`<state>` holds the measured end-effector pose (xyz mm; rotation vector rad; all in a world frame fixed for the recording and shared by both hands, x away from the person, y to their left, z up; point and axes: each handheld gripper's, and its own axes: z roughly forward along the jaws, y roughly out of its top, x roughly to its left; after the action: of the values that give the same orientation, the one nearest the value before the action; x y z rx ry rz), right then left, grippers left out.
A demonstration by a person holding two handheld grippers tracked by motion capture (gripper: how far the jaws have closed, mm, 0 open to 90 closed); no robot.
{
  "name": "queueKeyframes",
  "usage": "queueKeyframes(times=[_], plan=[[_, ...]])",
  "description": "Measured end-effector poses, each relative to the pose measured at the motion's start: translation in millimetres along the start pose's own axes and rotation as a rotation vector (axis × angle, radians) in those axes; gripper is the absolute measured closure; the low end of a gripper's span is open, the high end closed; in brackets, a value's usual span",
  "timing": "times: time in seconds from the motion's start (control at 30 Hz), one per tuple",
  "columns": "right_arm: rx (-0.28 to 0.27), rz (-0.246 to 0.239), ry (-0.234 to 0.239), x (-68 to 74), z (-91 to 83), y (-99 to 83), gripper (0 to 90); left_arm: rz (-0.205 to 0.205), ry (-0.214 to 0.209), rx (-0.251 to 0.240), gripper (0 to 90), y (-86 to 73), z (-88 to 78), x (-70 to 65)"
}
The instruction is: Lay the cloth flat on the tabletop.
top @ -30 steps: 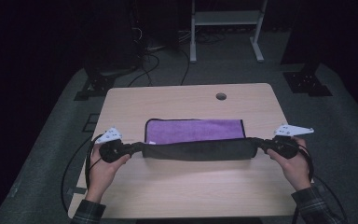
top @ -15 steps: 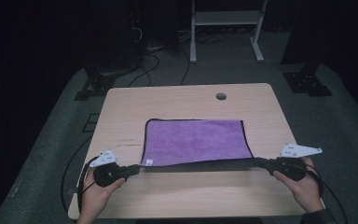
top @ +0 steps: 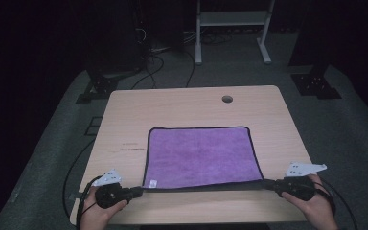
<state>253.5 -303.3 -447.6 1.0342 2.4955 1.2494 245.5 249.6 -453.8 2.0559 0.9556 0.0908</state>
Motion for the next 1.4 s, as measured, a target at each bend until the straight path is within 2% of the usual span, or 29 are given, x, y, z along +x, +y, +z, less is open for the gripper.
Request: queueKeyframes(times=[0.13,0.23,0.3,0.37,0.43,0.53,0.6,0.73,0.83,1.07,1.17,1.23,1.4], plan=[[0.08,-0.003,0.005,-1.7,10.2,-5.1,84.4,0.0,0.006,0.065,76.8,-3.5,6.1,3.0],[0.1,-0.009,0.009,-3.5,13.4,-6.7,71.0,-0.011,0.02,0.04,66.4,-3.0,2.7,5.2],[0.057,-0.001,0.023,-5.1,8.8,-5.6,63.3,-0.005,0.034,0.017,60.6,-1.1,-1.2,5.7],[-0.012,0.019,0.038,-8.0,0.9,-2.7,59.9,0.002,0.033,-0.009,56.2,1.5,-6.4,5.3],[-0.059,0.029,0.035,-10.2,-5.8,-0.6,57.5,0.022,0.052,-0.045,51.5,5.2,-13.9,4.2],[-0.07,0.031,-0.014,-14.9,-5.9,0.7,51.9,0.068,0.085,-0.084,48.6,9.5,-19.0,5.0],[-0.061,0.023,-0.064,-19.6,-0.5,1.9,49.0,0.074,0.096,-0.087,48.3,11.9,-16.7,7.7],[-0.041,0.012,-0.129,-31.3,12.9,7.8,44.5,0.091,0.11,-0.081,49.8,18.6,-6.1,13.2],[-0.035,0.005,-0.176,-39.5,21.3,11.3,43.6,0.113,0.137,-0.078,50.3,25.2,1.6,16.8],[-0.013,0.022,-0.293,-61.1,36.5,17.0,44.4,0.107,0.184,-0.09,49.3,44.3,23.0,24.2],[-0.002,0.048,-0.316,-70.2,41.3,16.1,44.3,0.115,0.215,-0.081,49.4,52.5,33.6,30.5],[0.003,0.064,-0.322,-75.2,43.6,15.1,44.0,0.115,0.219,-0.074,49.5,57.5,41.0,35.5],[0.014,0.078,-0.32,-79.2,47.5,11.7,43.2,0.086,0.255,-0.042,49.3,64.6,60.6,46.9]])
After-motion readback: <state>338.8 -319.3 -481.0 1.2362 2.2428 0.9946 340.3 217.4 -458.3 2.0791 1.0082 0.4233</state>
